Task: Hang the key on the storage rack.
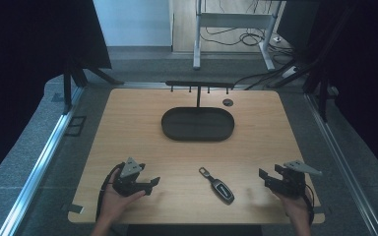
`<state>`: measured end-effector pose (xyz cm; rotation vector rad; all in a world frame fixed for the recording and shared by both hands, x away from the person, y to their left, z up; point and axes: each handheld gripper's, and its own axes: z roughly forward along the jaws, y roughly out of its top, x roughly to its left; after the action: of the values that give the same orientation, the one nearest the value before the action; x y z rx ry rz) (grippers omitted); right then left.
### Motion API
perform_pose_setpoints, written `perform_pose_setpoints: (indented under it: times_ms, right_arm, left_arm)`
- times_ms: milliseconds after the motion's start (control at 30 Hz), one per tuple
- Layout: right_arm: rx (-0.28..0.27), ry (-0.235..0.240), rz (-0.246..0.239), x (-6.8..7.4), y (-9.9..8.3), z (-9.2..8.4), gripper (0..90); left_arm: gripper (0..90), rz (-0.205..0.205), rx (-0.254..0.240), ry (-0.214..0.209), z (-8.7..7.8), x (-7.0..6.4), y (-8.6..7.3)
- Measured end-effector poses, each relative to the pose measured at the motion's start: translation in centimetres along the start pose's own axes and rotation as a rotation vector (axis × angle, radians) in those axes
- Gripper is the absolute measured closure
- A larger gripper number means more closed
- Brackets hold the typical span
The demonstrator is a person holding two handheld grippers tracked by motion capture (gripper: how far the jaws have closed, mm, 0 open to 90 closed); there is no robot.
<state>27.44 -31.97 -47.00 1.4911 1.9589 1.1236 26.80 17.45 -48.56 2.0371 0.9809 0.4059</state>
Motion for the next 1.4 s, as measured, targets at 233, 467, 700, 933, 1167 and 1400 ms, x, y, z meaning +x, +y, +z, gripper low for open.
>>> perform_pose_setpoints:
  times_ms: [233, 467, 700, 933, 1167, 1400]
  right_arm:
    - [-0.001, 0.007, 0.015, -0.4, 0.1, -0.1, 30.2]
    - [-0.013, 0.015, 0.009, -0.2, 0.3, -0.3, 32.1]
    - [-0.034, 0.023, -0.010, 0.0, 0.7, -1.0, 35.0]
    - [-0.047, 0.038, -0.018, 0.1, 0.9, -1.3, 37.2]
    - [-0.068, 0.045, -0.030, 0.5, 1.5, -1.9, 38.5]
    - [-0.074, 0.073, -0.062, 1.3, 2.0, -2.3, 40.5]
  left_arm:
    - [24.4, 0.006, 0.006, 0.003, 0.2, 0.0, 0.0]
    - [24.5, 0.007, 0.010, -0.002, 0.1, 0.0, 0.0]
    - [24.5, 0.008, 0.010, 0.000, 0.1, -0.1, 0.0]
    - [24.5, 0.005, 0.007, 0.003, 0.0, 0.0, 0.1]
    - [24.5, 0.006, 0.009, -0.002, 0.1, -0.1, 0.0]
    - [24.5, 0.007, 0.009, -0.003, 0.1, -0.1, 0.1]
